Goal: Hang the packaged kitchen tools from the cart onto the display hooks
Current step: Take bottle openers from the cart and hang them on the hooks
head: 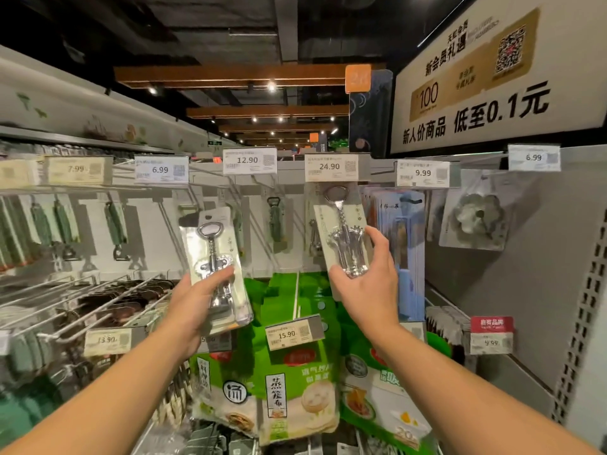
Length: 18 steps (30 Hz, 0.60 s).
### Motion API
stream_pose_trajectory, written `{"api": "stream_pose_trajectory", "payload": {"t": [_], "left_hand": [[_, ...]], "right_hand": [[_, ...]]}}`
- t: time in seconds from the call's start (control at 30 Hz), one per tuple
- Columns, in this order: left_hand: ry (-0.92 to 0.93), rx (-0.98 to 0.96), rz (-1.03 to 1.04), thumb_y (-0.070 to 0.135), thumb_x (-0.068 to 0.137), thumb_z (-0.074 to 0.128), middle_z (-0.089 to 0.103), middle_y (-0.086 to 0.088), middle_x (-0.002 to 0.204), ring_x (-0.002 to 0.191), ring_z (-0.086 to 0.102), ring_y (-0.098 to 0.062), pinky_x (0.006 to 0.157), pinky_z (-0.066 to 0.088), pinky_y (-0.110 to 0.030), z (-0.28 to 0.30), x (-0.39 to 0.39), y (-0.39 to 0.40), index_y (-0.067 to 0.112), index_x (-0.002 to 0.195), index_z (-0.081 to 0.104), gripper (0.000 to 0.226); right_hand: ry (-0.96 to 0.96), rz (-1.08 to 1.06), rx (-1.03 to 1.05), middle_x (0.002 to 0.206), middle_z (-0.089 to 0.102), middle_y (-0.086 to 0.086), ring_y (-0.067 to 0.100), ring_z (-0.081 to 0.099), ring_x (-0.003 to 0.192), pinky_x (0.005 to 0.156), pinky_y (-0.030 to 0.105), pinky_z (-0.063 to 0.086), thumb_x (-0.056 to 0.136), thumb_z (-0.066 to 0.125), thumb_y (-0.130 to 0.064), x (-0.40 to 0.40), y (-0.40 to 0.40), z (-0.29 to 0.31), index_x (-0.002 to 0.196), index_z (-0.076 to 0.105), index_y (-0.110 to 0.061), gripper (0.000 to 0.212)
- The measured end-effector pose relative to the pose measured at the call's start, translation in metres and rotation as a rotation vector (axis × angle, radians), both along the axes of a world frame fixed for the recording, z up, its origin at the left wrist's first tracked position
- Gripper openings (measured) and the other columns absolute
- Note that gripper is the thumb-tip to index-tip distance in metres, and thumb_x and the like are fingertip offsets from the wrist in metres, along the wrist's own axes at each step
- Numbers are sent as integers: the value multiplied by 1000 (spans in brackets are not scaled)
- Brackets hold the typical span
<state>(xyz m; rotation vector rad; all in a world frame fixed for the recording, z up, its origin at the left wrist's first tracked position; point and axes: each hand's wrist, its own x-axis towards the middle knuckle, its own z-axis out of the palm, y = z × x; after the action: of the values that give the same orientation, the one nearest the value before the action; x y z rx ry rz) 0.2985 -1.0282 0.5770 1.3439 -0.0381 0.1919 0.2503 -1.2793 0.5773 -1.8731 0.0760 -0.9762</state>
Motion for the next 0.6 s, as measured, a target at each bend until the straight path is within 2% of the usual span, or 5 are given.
{"api": "stream_pose_trajectory", "payload": {"t": [0.2,0.3,0.4,0.5,0.6], "left_hand": [[18,-20,-33,29,88,81,72,2,116,98,66,-22,67,47,-32,4,6,-27,15,136,59,55],[39,-37,-46,34,86,82,73,-3,118,93,67,-23,66,49,-32,7,8,-43,15,135,61,56],[53,-14,-62,39,83,84,74,-2,122,111,68,-31,72,50,-33,2,10,-54,17,136,63,61],[63,36,-80,36,89,79,73,0,121,104,67,-24,73,50,-35,2,9,-61,18,135,62,52],[93,66,-73,38,90,77,70,1,123,107,66,-25,89,56,-43,2,13,-62,20,137,58,53]], "right_hand": [[80,71,30,127,36,-11,1,42,97,93,25,32,94,70,-35,24,1,3,156,30,-38,73],[159,124,153,136,43,-2,7,51,86,83,32,43,100,58,-29,53,2,12,157,31,-39,64],[216,172,187,140,52,-2,19,68,82,82,44,62,99,59,-24,80,-7,13,156,34,-41,65],[264,210,259,149,53,-2,24,73,89,83,53,61,99,62,-20,109,-17,14,151,40,-50,64],[297,226,355,148,50,-3,8,57,69,62,23,58,102,57,-10,127,-21,19,152,42,-43,61]]}}
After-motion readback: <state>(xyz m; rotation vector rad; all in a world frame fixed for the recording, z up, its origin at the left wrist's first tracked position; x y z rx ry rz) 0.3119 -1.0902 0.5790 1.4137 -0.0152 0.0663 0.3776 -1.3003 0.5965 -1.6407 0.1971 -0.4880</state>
